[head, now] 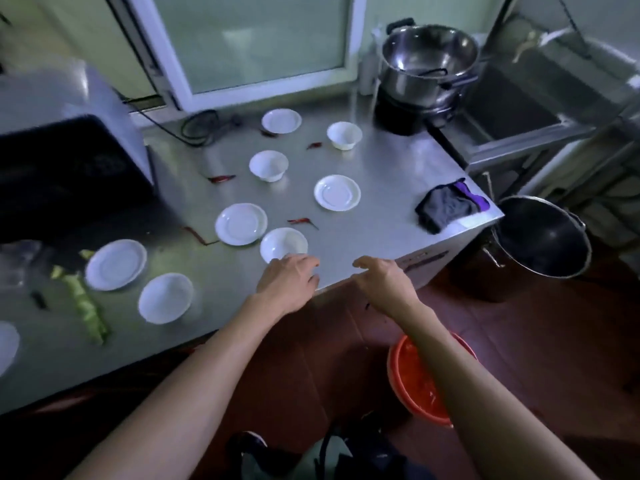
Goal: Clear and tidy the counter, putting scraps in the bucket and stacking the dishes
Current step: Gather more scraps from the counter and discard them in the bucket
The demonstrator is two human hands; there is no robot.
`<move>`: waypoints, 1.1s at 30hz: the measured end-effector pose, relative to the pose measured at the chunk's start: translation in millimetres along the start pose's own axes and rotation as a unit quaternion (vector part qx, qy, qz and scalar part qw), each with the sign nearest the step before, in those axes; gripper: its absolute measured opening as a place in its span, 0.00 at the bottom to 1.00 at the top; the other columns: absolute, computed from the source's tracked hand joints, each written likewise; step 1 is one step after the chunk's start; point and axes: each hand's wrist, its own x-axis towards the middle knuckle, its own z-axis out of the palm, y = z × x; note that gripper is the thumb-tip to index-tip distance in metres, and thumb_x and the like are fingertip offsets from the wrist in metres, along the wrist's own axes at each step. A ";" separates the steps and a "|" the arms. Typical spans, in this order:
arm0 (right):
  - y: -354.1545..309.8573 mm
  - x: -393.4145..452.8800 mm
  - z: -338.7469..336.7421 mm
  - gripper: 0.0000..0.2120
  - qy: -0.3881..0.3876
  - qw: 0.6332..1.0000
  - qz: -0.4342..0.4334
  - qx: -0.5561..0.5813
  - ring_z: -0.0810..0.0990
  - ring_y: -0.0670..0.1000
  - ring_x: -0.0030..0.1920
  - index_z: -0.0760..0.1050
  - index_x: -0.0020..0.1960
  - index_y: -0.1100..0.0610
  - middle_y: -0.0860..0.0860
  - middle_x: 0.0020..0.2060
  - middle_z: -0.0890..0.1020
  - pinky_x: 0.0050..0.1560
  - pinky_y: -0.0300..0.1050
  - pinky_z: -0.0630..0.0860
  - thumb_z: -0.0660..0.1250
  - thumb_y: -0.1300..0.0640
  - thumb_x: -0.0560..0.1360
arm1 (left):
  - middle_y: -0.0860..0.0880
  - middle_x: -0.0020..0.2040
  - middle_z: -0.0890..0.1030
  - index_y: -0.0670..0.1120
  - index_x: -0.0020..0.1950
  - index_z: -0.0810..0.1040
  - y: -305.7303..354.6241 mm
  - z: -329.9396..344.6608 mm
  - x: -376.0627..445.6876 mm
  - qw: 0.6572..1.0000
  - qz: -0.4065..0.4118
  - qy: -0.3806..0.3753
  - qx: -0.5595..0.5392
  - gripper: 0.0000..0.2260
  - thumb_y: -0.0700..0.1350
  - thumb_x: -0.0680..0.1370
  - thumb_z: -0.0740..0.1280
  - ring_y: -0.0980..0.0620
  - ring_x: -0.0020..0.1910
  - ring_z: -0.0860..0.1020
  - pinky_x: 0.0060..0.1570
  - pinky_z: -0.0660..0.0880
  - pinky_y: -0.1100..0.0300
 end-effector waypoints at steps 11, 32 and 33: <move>-200.4 6.3 98.4 0.15 -0.052 0.989 -0.138 -0.024 0.81 0.52 0.57 0.78 0.63 0.49 0.50 0.59 0.83 0.55 0.49 0.78 0.66 0.49 0.77 | 0.50 0.61 0.80 0.50 0.65 0.77 -196.8 -45.6 -117.1 0.987 -0.116 0.098 -0.057 0.15 0.50 0.80 0.63 0.46 0.60 0.77 0.55 0.76 0.50; -388.8 82.1 255.5 0.17 -0.182 0.945 -0.263 -0.064 0.81 0.56 0.59 0.78 0.65 0.51 0.51 0.60 0.83 0.58 0.48 0.75 0.67 0.54 0.77 | 0.49 0.56 0.81 0.52 0.62 0.78 -407.3 -41.4 -192.3 0.934 -0.315 0.122 -0.114 0.15 0.50 0.78 0.62 0.45 0.55 0.78 0.50 0.76 0.51; -397.1 90.9 261.8 0.17 -0.185 0.944 -0.266 -0.064 0.81 0.56 0.59 0.77 0.65 0.52 0.51 0.60 0.83 0.59 0.48 0.76 0.66 0.54 0.77 | 0.49 0.57 0.81 0.52 0.63 0.77 -417.5 -44.7 -189.8 0.930 -0.327 0.122 -0.116 0.15 0.50 0.78 0.61 0.46 0.56 0.78 0.50 0.76 0.51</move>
